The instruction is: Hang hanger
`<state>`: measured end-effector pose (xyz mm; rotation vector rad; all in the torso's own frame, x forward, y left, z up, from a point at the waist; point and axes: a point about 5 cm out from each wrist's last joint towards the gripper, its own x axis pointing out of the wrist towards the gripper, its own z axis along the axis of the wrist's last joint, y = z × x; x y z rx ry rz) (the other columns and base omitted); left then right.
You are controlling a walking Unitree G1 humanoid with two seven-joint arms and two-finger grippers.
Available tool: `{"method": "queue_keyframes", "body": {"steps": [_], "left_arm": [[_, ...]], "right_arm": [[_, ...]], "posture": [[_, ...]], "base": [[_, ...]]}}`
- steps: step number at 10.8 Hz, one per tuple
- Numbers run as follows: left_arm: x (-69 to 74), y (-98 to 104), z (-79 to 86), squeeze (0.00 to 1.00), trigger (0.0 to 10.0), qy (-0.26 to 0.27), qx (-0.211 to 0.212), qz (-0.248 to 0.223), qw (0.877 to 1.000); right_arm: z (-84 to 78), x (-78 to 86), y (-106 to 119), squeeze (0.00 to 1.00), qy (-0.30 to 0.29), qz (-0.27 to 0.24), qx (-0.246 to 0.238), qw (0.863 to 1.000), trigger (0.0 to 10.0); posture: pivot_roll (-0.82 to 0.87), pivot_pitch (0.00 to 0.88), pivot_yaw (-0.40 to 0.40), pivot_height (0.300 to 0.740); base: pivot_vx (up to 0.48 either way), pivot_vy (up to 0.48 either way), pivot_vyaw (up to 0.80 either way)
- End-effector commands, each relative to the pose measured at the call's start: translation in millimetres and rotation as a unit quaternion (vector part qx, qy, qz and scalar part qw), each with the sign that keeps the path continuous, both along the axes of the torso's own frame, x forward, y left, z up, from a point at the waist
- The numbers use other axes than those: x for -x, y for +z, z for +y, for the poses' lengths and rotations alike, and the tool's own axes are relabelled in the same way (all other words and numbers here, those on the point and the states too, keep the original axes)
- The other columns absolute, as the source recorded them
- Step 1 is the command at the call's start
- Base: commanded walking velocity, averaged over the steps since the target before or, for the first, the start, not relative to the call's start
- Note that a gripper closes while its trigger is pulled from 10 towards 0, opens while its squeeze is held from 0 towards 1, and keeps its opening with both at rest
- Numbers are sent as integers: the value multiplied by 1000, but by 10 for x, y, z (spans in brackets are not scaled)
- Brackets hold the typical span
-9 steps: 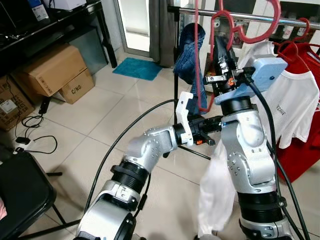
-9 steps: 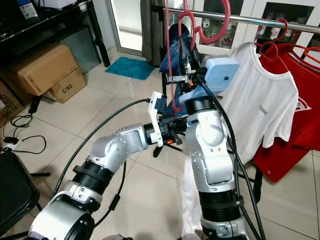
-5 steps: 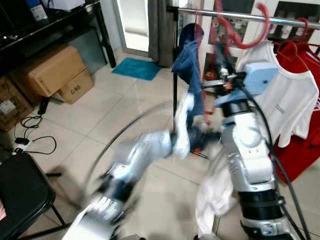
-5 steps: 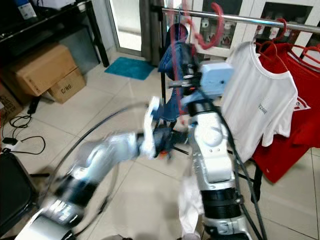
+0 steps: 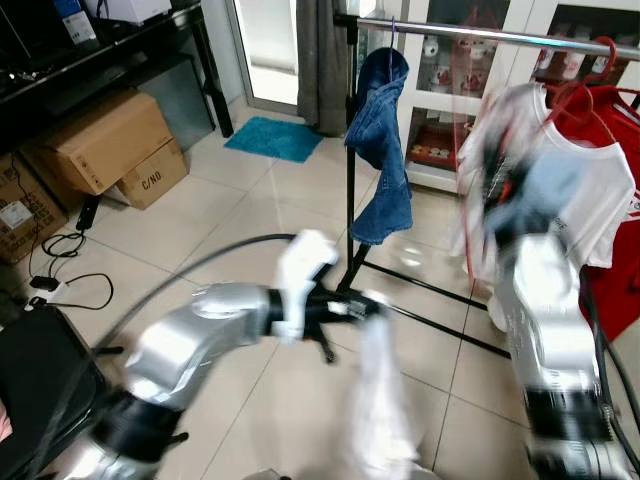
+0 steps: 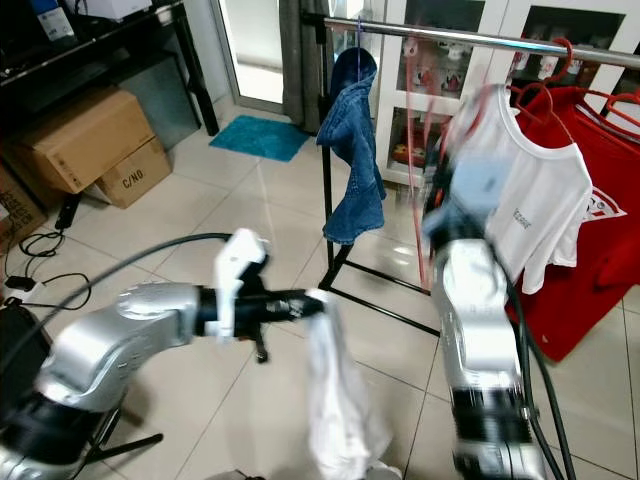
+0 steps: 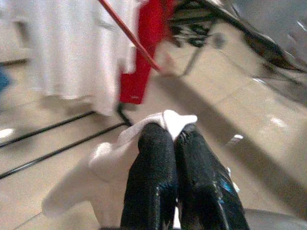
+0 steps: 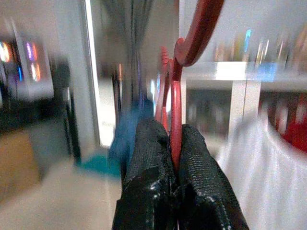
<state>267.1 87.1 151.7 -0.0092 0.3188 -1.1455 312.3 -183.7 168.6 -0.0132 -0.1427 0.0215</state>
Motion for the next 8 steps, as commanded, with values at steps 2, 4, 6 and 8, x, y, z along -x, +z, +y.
{"method": "queue_keyframes", "body": {"steps": [2,4,6,8], "left_arm": [[-181,24,351,0,10000,203,-7,-56,978],[-216,-61,487,0,10000,328,-23,-49,943],[-148,-272,506,0,10000,396,-58,-42,916],[-158,-273,450,0,10000,394,-86,-78,912]], "right_arm": [[64,278,-343,0,45,98,5,994,10000],[-41,599,-522,0,5,152,15,988,10000],[-132,728,-422,0,-43,138,-19,989,10000],[-155,757,-408,0,-52,155,-15,986,10000]], "posture": [[-123,33,95,740],[-125,38,66,740],[-137,40,79,740],[-125,44,71,740]], "base": [[0,0,0],[0,0,-800],[0,0,-800],[0,0,-794]]}}
